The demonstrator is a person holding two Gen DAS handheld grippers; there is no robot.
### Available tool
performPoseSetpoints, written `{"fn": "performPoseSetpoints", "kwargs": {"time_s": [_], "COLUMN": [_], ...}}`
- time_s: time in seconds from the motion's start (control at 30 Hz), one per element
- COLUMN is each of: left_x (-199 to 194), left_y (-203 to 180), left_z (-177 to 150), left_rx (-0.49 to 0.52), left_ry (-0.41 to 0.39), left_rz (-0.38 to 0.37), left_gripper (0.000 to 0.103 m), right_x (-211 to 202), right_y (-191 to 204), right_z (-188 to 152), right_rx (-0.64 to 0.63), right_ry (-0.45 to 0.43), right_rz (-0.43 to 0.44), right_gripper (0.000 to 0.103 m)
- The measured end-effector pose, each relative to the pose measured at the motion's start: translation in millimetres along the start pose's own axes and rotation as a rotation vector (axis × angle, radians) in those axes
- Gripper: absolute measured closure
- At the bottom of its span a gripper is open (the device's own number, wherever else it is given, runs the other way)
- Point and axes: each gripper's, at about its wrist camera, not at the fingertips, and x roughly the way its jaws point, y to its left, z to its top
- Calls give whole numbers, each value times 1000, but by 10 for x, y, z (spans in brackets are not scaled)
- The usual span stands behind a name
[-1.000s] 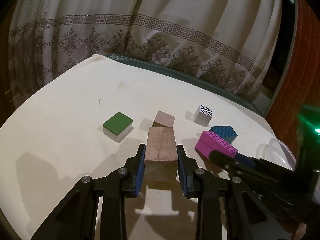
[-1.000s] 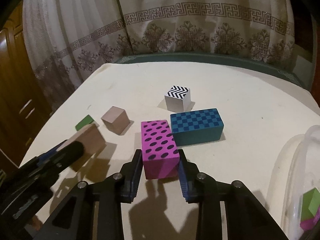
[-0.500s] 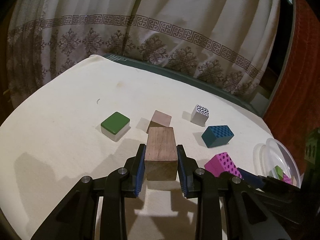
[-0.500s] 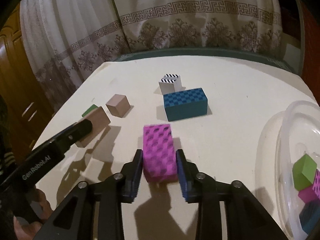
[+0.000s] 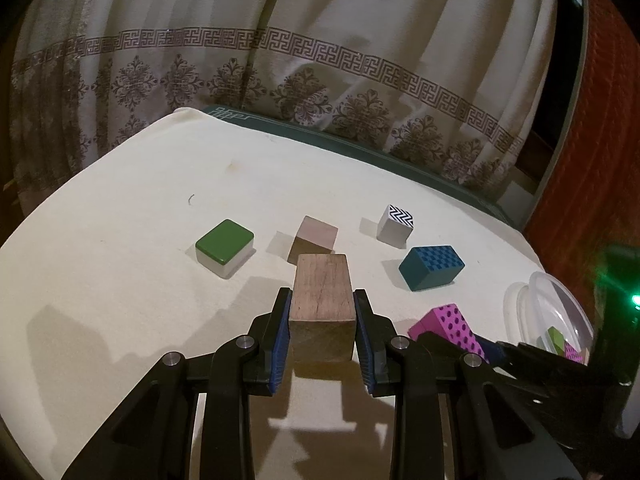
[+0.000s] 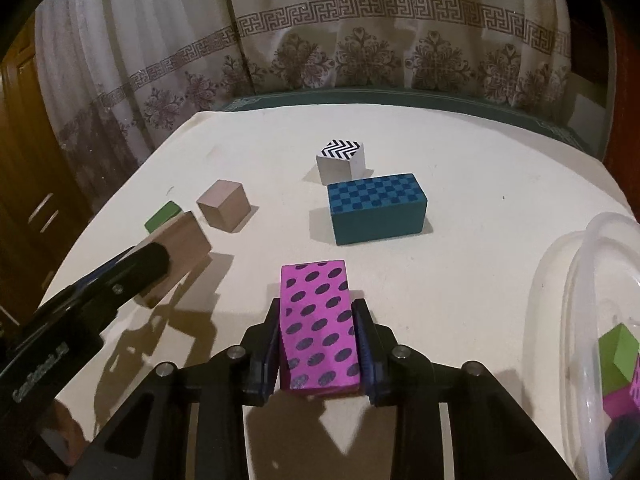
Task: Organize rigid objects
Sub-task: 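Grasp the pink dotted block with the right tool while the left tool holds the brown block, then carry both blocks over the clear bowl and open both tools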
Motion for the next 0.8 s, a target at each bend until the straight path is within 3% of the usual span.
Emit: {"fn": "performPoseSetpoints", "kwargs": {"time_s": [0.2,0.47,0.8], "left_x": [13,23,-6], "left_y": [-24,-57,-142], "left_z": [-11,-33,-55], "left_rx": [7,23,53], "left_ry": [-1,0,-3], "left_rz": [0,3,5], "left_gripper": [73,73,73], "right_x": [-253,-677,-1165], "right_y": [-155,-431,-869], "right_z": [-63,-192,-259], "right_rx": [81,123,196], "right_ry": [-54,-124,-249], "right_rz": [2,-60,-202], "right_gripper": [69,69,69]}}
